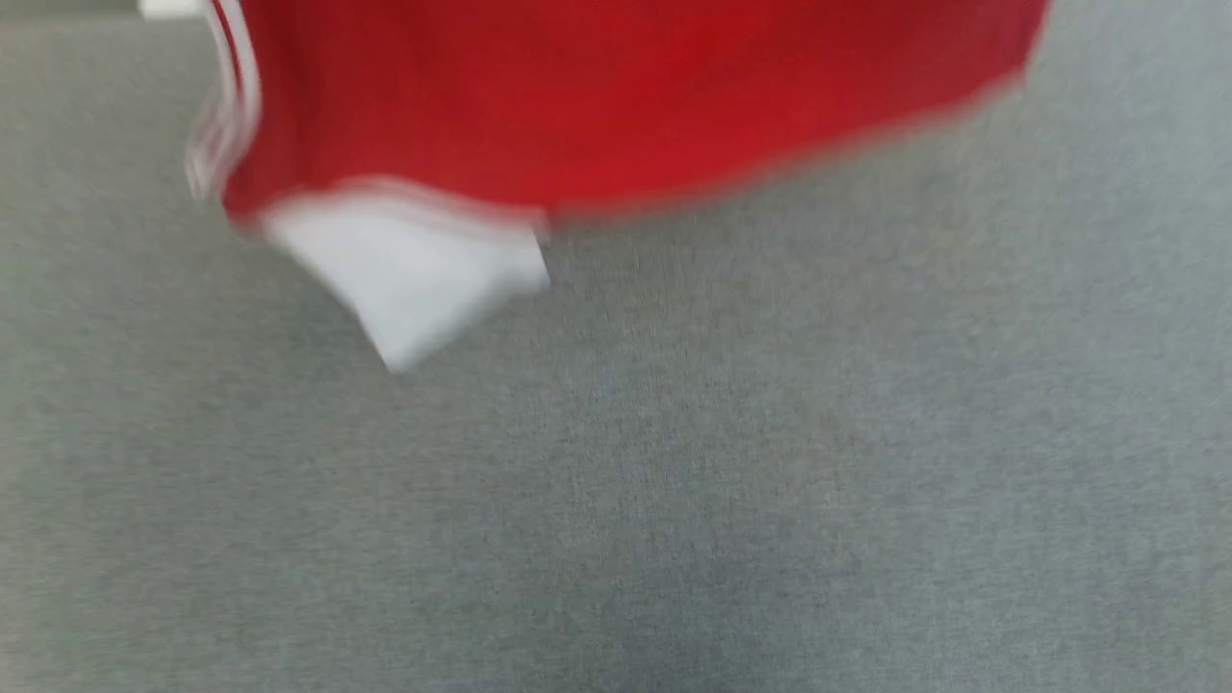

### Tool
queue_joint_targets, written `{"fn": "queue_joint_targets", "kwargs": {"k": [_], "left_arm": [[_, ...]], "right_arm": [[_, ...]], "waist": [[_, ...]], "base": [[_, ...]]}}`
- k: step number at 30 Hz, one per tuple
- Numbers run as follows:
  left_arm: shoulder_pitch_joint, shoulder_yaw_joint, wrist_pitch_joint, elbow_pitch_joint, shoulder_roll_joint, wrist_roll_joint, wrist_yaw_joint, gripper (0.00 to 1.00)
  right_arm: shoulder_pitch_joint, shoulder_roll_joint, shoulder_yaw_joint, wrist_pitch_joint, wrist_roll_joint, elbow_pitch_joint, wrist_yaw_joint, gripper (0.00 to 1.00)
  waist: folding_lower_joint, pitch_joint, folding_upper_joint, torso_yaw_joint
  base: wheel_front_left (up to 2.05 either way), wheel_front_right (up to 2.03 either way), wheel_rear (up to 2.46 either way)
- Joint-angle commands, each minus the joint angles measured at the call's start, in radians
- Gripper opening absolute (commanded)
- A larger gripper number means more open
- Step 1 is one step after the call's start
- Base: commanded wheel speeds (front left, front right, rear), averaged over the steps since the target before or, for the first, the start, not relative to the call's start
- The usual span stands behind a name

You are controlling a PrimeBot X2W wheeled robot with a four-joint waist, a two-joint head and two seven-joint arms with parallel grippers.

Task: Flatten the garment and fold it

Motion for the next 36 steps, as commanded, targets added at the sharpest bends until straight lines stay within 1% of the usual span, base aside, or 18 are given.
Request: {"fn": "queue_joint_targets", "kwargs": {"k": [1, 4, 7, 11, 13, 18, 21, 24, 27, 31, 34, 36], "left_arm": [[-0.043, -0.004, -0.023, 0.033, -0.010, 0.024, -0.013, 0.00], [-0.116, -0.011, -0.064, 0.109, -0.030, 0.060, -0.031, 0.00], [-0.190, -0.018, -0.090, 0.160, -0.050, 0.086, -0.046, 0.00], [-0.243, -0.031, -0.134, 0.186, -0.064, 0.106, -0.067, 0.00], [-0.249, -0.040, -0.171, 0.189, -0.062, 0.117, -0.076, 0.00], [-0.197, -0.065, -0.236, 0.190, -0.047, 0.109, -0.092, 0.00], [-0.147, -0.078, -0.277, 0.168, -0.034, 0.097, -0.097, 0.00], [-0.078, -0.097, -0.307, 0.115, -0.015, 0.084, -0.101, 0.00], [0.017, -0.125, -0.337, 0.039, 0.003, 0.069, -0.103, 0.00], [0.173, -0.166, -0.368, -0.094, 0.041, 0.053, -0.085, 0.00], [0.326, -0.200, -0.376, -0.225, 0.084, 0.043, -0.032, 0.00], [0.422, -0.221, -0.379, -0.297, 0.104, 0.037, 0.015, 0.00]], "right_arm": [[-0.041, 0.013, 0.014, -0.028, -0.020, 0.028, -0.002, 0.00], [-0.109, 0.031, 0.051, -0.083, -0.050, 0.098, -0.002, 0.00], [-0.179, 0.028, 0.083, -0.135, -0.064, 0.154, -0.002, 0.00], [-0.230, 0.012, 0.114, -0.208, -0.077, 0.201, -0.002, 0.00], [-0.241, 0.005, 0.134, -0.247, -0.083, 0.218, -0.002, 0.00], [-0.227, -0.017, 0.187, -0.320, -0.063, 0.258, -0.002, 0.00], [-0.204, -0.042, 0.228, -0.365, -0.038, 0.266, -0.002, 0.00], [-0.166, -0.074, 0.269, -0.408, 0.005, 0.246, -0.002, 0.00], [-0.097, -0.117, 0.300, -0.445, 0.056, 0.199, -0.002, 0.00], [0.048, -0.199, 0.298, -0.482, 0.130, 0.097, -0.002, 0.00], [0.212, -0.262, 0.250, -0.497, 0.184, 0.010, -0.002, 0.00], [0.325, -0.290, 0.201, -0.503, 0.206, -0.028, -0.002, 0.00]], "waist": [[-0.0002, 0.142, -0.0001, -0.018], [-0.0002, 0.154, -0.0001, -0.018], [-0.0002, 0.184, -0.0001, -0.004], [-0.0002, 0.232, -0.0001, 0.018], [-0.0002, 0.258, -0.0001, 0.026], [-0.0002, 0.316, -0.0001, 0.047], [-0.0002, 0.338, -0.0001, 0.059], [-0.0002, 0.350, -0.0001, 0.070], [-0.0002, 0.336, -0.0001, 0.083], [-0.0002, 0.293, -0.0001, 0.092], [-0.0002, 0.248, -0.0001, 0.092], [-0.0002, 0.219, -0.0001, 0.091]], "base": [[0.00, 0.00, 0.00], [0.00, 0.00, 0.00], [0.00, 0.00, 0.00], [0.00, 0.00, 0.00], [0.00, 0.00, 0.00], [0.00, 0.00, 0.00], [0.00, 0.00, 0.00], [0.00, 0.00, 0.00], [0.00, 0.00, 0.00], [0.00, 0.00, 0.00], [0.00, 0.00, 0.00], [0.00, 0.00, 0.00]]}}
